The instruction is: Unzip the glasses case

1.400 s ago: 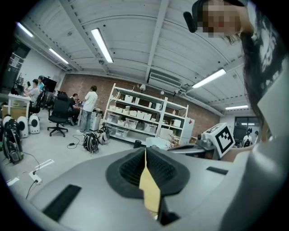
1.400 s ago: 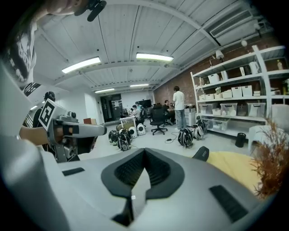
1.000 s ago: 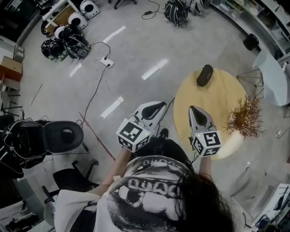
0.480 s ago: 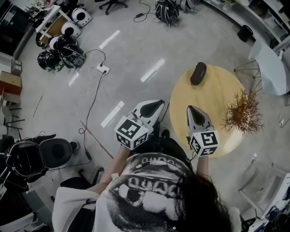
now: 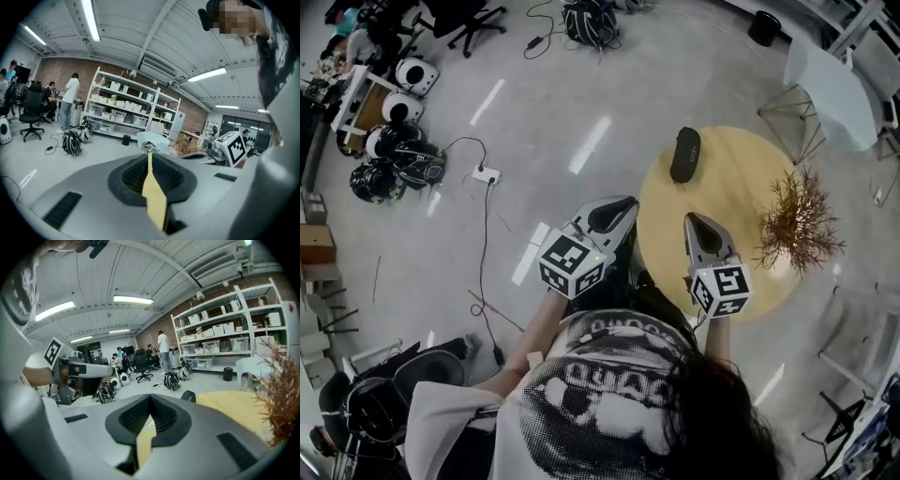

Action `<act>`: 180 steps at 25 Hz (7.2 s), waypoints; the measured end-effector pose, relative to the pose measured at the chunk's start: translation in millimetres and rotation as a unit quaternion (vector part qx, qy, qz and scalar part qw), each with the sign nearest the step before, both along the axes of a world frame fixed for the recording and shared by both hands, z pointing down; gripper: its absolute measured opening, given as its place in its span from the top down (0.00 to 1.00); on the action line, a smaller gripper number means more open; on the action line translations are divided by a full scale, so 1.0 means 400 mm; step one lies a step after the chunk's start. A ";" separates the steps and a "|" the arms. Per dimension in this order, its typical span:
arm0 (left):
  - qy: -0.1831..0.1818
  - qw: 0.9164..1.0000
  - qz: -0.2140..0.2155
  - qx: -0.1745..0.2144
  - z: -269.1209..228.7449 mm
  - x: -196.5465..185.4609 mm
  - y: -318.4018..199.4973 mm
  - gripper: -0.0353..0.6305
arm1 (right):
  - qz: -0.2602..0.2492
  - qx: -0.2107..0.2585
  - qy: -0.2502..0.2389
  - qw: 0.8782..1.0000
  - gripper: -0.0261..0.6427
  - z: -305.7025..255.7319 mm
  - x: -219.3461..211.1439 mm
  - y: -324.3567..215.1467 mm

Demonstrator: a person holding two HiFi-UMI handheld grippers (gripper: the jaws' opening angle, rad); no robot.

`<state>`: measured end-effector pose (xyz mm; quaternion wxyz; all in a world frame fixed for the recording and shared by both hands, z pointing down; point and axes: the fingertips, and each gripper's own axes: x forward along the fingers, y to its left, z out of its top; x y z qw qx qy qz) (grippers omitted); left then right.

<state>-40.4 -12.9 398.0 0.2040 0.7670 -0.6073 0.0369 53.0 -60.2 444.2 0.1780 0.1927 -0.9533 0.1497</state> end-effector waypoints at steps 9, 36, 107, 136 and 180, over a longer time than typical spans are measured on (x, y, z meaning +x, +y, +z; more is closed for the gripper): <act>0.018 0.990 0.132 -0.046 0.091 -0.065 -0.184 0.83 | 0.110 -0.024 0.031 0.993 0.96 0.058 -0.042 -0.136; 0.184 0.895 0.267 -0.307 0.530 -0.009 -0.507 0.47 | 0.111 -0.098 0.194 0.970 0.53 0.432 -0.125 -0.312; 0.694 0.640 0.020 -0.329 0.480 0.068 -0.475 0.39 | 0.120 -0.033 0.124 0.984 0.93 0.242 -0.147 -0.210; 0.635 0.671 0.045 -0.380 0.498 0.063 -0.442 0.53 | 0.115 -0.099 0.136 0.979 0.96 0.318 -0.105 -0.196; 0.344 0.605 0.519 -0.496 0.461 0.170 -0.230 0.54 | 0.038 -0.081 0.216 0.972 0.96 0.363 -0.015 -0.229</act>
